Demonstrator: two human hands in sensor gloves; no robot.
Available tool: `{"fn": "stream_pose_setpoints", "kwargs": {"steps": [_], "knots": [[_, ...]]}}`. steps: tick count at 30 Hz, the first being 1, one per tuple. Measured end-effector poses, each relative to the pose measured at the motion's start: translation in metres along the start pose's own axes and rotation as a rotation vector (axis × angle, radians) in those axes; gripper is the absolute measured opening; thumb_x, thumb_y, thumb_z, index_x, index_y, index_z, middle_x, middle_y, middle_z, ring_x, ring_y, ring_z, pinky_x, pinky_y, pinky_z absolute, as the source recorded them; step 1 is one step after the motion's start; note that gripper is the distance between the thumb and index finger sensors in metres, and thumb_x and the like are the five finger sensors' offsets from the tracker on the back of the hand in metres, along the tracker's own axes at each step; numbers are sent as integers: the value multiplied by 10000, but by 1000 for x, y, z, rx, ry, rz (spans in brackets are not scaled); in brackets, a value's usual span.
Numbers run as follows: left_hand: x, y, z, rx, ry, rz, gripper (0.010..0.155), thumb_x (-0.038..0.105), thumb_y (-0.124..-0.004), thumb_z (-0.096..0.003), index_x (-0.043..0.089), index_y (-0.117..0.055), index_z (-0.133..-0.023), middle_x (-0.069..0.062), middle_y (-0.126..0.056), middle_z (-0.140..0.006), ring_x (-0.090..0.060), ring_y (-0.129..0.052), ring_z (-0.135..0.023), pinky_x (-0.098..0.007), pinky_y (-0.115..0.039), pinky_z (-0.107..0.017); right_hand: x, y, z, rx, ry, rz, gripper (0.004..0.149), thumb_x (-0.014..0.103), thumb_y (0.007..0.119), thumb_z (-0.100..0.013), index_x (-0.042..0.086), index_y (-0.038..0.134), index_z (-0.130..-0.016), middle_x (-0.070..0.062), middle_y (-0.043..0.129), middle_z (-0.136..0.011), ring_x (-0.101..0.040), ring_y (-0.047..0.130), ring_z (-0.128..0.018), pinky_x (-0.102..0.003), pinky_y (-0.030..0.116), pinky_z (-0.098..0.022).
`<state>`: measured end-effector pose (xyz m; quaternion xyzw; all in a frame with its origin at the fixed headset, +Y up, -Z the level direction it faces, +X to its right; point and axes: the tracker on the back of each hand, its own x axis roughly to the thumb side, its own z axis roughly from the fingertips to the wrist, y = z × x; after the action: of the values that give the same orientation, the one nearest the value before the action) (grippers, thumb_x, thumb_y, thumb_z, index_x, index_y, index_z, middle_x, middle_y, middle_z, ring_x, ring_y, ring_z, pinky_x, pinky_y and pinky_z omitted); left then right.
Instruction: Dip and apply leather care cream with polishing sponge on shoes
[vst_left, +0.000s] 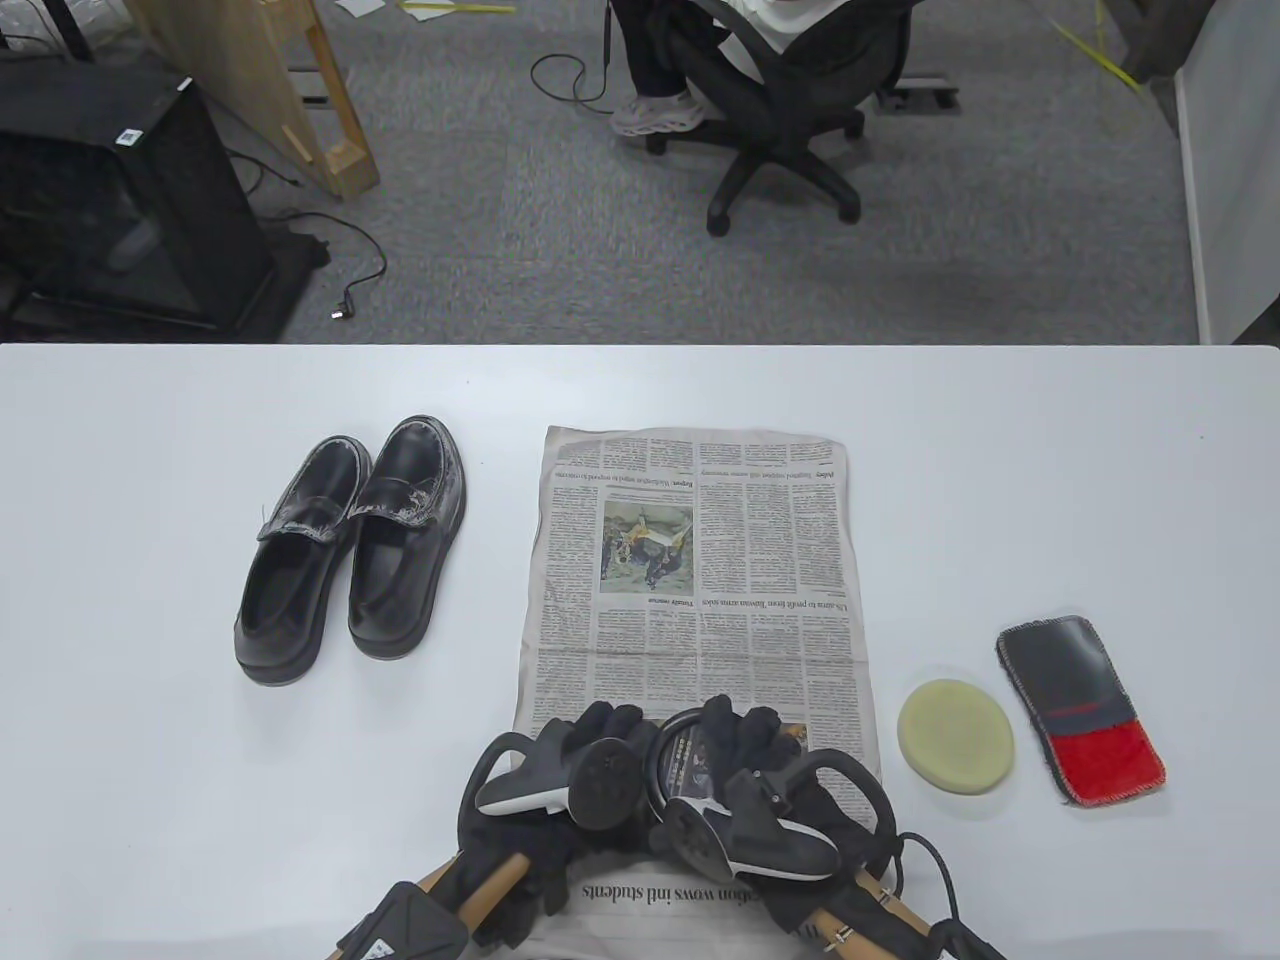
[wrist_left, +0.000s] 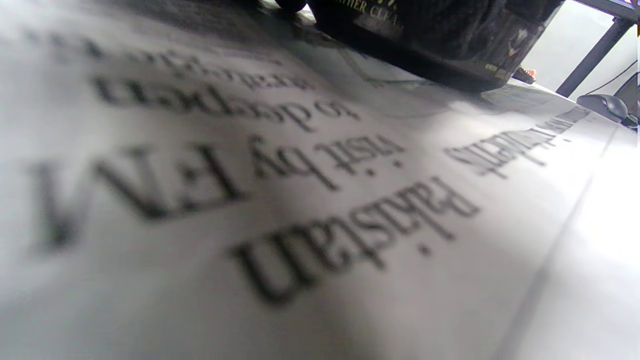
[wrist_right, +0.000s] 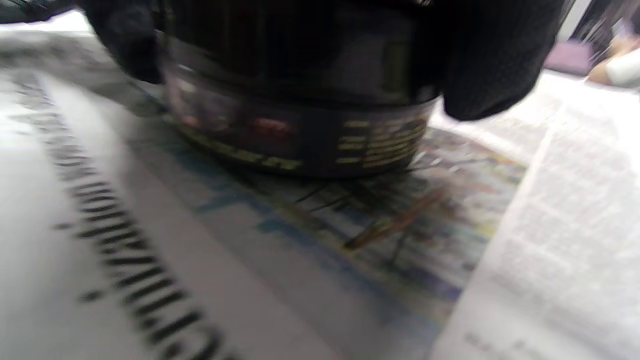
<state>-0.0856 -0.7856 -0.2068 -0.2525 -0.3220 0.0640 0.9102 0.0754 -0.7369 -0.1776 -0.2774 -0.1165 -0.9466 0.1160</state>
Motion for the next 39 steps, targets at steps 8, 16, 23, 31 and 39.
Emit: {"fn": "stream_pose_setpoints", "kwargs": {"steps": [8, 16, 23, 31, 39], "knots": [[0, 0, 0, 0, 0, 1, 990, 554, -674, -519, 13, -205, -1202, -277, -145, -1228, -523, -182, -1049, -671, -288, -695, -7, -1, 5, -9, -15, -33, 1183, 743, 586, -438, -169, 280, -1126, -485, 384, -1100, -619, 781, -838, -425, 824, -581], [0, -1, 0, -5, 2, -3, 988, 552, -661, -523, 9, -192, -1201, -279, -133, -1227, -524, -172, -1048, -672, -280, -696, 4, 0, 2, -41, 66, 94, 1240, 820, 386, -443, -214, 343, -1126, -494, 591, -948, -433, 962, -584, -294, 867, -430], [0, -1, 0, -6, 5, -5, 988, 557, -662, -522, 15, -193, -1201, -274, -133, -1228, -523, -171, -1050, -672, -277, -699, -2, -1, 2, 36, -32, -26, 1199, 731, 516, -487, -269, 269, -1100, -550, 388, -1058, -700, 699, -882, -479, 811, -589], [1, -1, 0, -7, 5, -12, 985, 549, -657, -520, 12, -190, -1201, -276, -133, -1227, -519, -171, -1051, -672, -279, -700, -3, -2, 6, -30, 15, 37, 1193, 764, 503, -452, -225, 352, -1103, -500, 529, -1020, -509, 921, -707, -338, 853, -521], [0, -1, -1, -8, 7, -12, 981, 551, -651, -526, 12, -187, -1202, -271, -131, -1229, -519, -169, -1052, -670, -276, -703, 7, -2, 4, -53, 111, 125, 1248, 816, 356, -464, -263, 430, -1087, -464, 714, -839, -390, 999, -561, -264, 873, -408]]}}
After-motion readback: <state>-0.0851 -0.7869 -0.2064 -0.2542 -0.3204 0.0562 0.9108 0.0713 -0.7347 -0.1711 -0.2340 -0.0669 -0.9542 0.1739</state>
